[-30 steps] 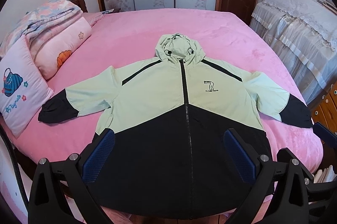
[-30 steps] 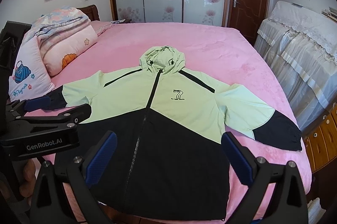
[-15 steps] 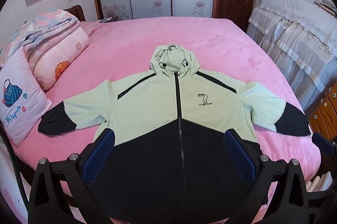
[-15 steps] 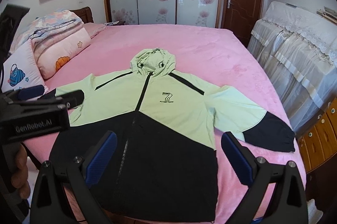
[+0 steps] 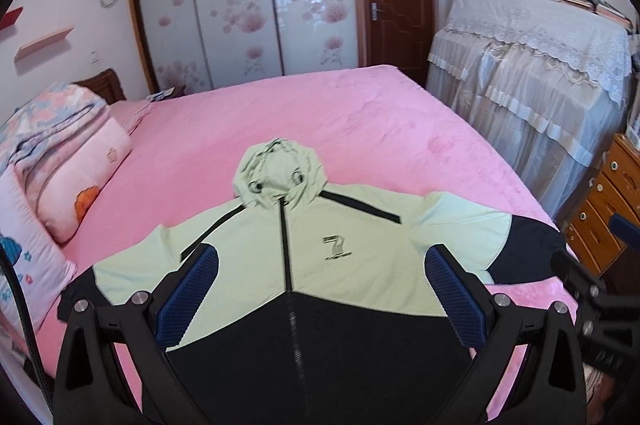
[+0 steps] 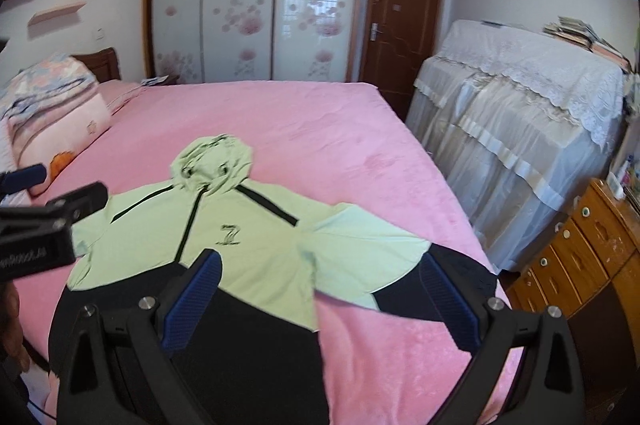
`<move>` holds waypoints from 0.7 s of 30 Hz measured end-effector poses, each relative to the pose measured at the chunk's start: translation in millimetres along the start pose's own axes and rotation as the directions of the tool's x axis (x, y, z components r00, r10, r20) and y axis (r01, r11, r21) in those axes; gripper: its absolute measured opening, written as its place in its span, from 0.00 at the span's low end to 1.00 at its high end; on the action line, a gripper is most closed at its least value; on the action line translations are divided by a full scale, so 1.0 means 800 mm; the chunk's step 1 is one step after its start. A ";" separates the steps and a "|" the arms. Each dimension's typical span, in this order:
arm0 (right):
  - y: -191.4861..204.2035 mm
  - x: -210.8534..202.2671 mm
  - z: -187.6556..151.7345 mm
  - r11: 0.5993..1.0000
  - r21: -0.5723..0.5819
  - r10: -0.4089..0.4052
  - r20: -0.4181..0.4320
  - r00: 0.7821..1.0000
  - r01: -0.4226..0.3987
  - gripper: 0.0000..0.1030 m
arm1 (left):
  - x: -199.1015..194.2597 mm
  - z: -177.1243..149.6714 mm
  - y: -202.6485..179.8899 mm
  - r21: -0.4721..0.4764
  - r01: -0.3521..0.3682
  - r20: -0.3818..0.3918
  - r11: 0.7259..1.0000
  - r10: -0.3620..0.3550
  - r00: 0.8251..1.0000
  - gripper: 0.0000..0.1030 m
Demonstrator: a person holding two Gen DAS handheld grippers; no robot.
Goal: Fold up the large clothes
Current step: 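Move the right tool to the black cuff of the nearest sleeve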
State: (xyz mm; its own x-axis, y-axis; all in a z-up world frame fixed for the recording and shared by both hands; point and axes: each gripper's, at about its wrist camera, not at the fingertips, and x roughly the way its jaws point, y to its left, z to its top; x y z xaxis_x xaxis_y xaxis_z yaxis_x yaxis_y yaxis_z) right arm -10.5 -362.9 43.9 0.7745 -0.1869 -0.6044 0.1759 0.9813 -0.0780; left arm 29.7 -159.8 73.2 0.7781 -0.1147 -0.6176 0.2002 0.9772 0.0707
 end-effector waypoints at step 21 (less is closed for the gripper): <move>-0.236 0.174 -0.045 0.878 0.386 -0.191 -0.263 0.946 0.284 0.97 | 0.171 0.018 -0.221 0.114 0.240 -0.029 0.964 -0.238 0.971 1.00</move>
State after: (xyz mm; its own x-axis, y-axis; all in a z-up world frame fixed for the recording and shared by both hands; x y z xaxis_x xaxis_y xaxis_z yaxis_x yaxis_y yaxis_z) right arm 42.4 -572.6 -54.2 0.5394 -0.3520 -0.7650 0.6091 0.7904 0.0657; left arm 109.0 -351.0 -12.6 0.6903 -0.3390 -0.6392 0.4474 0.8943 0.0089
